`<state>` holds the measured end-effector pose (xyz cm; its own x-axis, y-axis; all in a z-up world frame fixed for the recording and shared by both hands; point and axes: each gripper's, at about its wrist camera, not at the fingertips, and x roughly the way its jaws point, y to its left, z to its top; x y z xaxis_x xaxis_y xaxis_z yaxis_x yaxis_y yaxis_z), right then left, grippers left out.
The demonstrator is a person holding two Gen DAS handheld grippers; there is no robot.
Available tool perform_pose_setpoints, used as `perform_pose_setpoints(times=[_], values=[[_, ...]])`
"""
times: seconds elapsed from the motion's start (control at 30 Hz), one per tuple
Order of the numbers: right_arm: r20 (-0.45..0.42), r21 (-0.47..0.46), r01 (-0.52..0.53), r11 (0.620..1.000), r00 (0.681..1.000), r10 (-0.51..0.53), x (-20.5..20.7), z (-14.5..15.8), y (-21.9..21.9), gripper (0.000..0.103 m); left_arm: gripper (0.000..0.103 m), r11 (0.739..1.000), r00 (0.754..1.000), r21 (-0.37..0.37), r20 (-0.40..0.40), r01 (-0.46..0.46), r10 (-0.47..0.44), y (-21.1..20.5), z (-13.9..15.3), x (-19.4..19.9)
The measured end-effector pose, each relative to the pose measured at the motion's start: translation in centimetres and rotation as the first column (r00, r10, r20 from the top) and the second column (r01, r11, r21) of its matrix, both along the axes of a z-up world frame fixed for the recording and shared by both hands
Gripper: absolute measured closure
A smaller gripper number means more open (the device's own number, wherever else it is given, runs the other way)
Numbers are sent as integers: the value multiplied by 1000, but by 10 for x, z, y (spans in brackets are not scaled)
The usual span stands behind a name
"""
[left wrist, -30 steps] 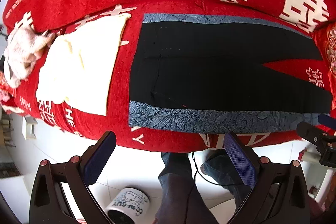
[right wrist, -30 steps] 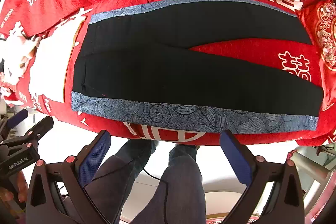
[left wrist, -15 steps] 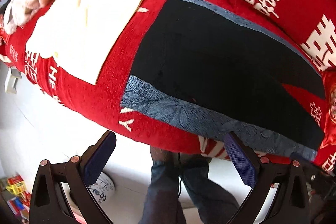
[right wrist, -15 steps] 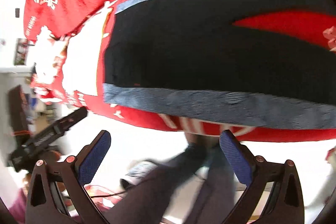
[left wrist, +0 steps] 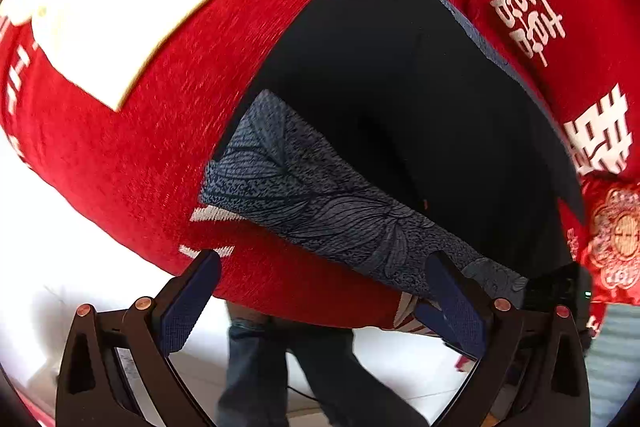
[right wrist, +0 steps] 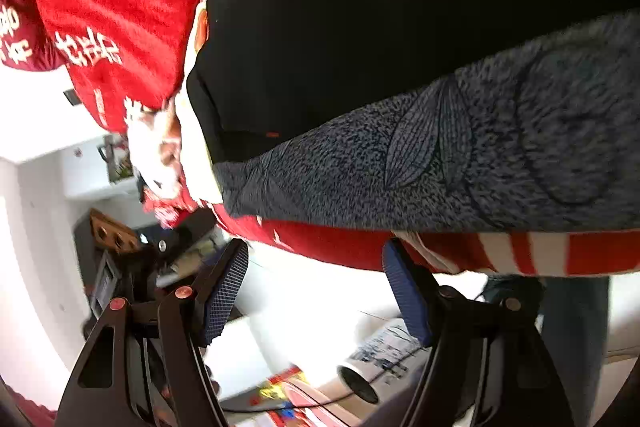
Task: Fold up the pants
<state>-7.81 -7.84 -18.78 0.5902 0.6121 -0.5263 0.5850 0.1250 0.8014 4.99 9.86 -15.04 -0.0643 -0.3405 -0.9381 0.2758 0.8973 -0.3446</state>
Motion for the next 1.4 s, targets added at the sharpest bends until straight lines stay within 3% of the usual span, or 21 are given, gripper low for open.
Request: perform_pose_setpoints(times=[0.13,0.23,0.37,0.5,0.57,0.63,0.67,0.7,0.87,0.97,1.07,1.2,1.23,1.27,1.3,1.37,1.4], values=[[-3,43,139,989,990,-139,-5,-12,-4,30,1,1000,1000,-13,-7,1,-1,4,-4,0],[-24,95,227,969,974,-226,-13,-18,-7,40,1,999,1000,-41,-27,-8,7,8,-5,2],[-21,156,299,941,954,-300,-17,-26,-15,87,1,999,999,-44,-35,-6,4,5,-7,1],[86,111,238,965,965,-248,-10,-5,-27,88,1,998,998,-63,-59,-24,20,-1,-8,-1],[85,80,163,983,982,-170,-11,4,-26,83,1,998,998,-59,-56,-26,22,-3,-7,0],[51,23,104,994,993,-105,-18,6,-23,73,1,998,999,-63,-46,-27,24,-4,-4,0],[36,7,94,996,995,-94,-20,7,-22,59,1,998,999,-63,-39,-24,21,-6,-4,1],[19,-3,100,995,995,-100,-26,4,-22,55,1,998,999,-63,-33,-17,15,-8,-4,2],[29,-9,180,984,983,-180,-34,-18,-30,55,1,998,999,-54,-37,-25,23,-5,-8,3],[76,63,234,970,968,-238,-24,-19,-36,88,1,997,997,-71,-71,-43,38,-4,-10,1],[182,79,221,972,955,-232,-23,14,-45,91,1,979,983,-165,-159,-119,93,-7,-14,0],[220,57,147,987,963,-157,-23,39,-48,91,1,941,953,-236,-241,-241,184,-22,-20,9],[221,55,132,990,965,-141,-21,39,-47,91,3,940,952,-234,-240,-248,191,-26,-21,12],[222,52,114,992,967,-123,-23,37,-48,91,11,940,954,-237,-231,-245,191,-29,-21,14],[220,43,92,995,970,-100,-25,37,-47,87,35,945,961,-239,-212,-225,175,-35,-21,16],[186,9,82,997,979,-82,-35,33,-46,86,37,961,973,-219,-189,-170,129,-43,-20,18],[157,5,94,996,983,-93,-47,26,-49,80,37,964,980,-222,-167,-145,109,-45,-17,17]])
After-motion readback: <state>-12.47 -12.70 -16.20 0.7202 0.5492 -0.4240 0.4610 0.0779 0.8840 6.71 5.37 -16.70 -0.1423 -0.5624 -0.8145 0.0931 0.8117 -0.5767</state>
